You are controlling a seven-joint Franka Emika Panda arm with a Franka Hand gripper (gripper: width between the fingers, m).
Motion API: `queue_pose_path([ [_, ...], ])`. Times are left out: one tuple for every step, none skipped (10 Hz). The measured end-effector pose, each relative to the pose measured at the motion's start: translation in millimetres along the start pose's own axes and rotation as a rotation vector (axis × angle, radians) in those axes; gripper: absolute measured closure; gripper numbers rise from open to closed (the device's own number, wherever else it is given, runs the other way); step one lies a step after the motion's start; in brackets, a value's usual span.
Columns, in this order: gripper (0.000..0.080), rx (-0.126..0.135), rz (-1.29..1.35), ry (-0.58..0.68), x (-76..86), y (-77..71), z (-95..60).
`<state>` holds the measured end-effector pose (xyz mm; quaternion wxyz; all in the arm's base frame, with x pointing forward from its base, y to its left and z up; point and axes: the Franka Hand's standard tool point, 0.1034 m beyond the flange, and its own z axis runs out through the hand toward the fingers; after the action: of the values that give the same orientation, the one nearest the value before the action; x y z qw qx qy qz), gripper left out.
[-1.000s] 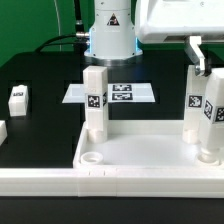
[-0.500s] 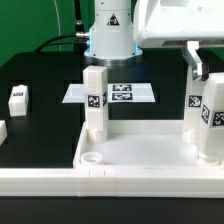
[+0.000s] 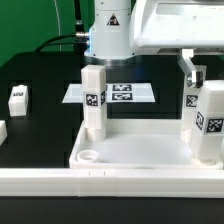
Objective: Assemble desk
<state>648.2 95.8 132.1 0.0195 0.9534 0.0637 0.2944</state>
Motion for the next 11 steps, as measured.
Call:
queue_pose_path([
  [0.0514,-0.008,-0.003,0.024,-1.7,0.9,-0.4],
  [0.0514,-0.014,-0.005,0.039,-2.8,1.8,-0.9],
  [0.0514,-0.013,-0.004,0.039,-2.3,1.6,-0.9],
  [0.0453,-0.013,-0.004,0.039,-2.4,1.6,-0.8],
  [0.0453,-0.013,-0.004,0.039,-2.5,1.6,-0.8],
  [0.0263,-0.013,-0.004,0.037,-2.5,1.5,-0.9],
  [0.0186,-0.011,-0.003,0.034,-1.9,1.1,-1.9],
  [0.0186,-0.01,-0.001,0.031,0.2,2.2,-3.6],
  [0.0155,-0.007,0.004,0.023,2.7,4.2,-6.5],
  [0.0151,-0.003,0.009,0.017,6.3,5.8,-10.5],
  [0.0151,0.004,0.013,0.006,9.0,5.1,-14.1],
])
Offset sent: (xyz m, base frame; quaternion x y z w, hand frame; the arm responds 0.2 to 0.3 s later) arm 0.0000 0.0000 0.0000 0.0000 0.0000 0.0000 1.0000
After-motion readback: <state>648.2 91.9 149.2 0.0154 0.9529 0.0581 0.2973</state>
